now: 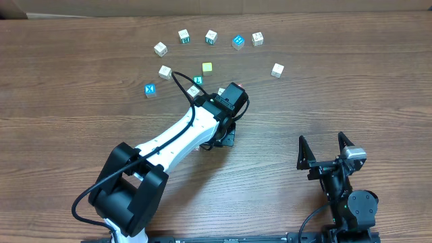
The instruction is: Form a horizontal line
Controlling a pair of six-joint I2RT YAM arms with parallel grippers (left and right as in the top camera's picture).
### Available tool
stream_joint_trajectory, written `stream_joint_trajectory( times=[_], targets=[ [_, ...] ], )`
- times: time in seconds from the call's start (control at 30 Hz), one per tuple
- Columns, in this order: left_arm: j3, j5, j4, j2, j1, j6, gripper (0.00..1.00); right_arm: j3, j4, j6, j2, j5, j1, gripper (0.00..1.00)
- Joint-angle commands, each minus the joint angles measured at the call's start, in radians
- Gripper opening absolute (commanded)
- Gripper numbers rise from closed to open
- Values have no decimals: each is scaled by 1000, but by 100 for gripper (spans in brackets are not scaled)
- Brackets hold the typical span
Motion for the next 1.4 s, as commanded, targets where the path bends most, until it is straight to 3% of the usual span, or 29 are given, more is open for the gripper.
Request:
stream_joint_trajectory(
  times=[0.0, 1.37],
  targets=[
    [-3, -58, 4, 13, -4, -47, 5, -10, 6, -8, -10, 1, 6, 100],
    [-52, -109, 70, 80, 48, -66, 4, -10, 6, -8, -10, 1, 6, 100]
  ],
)
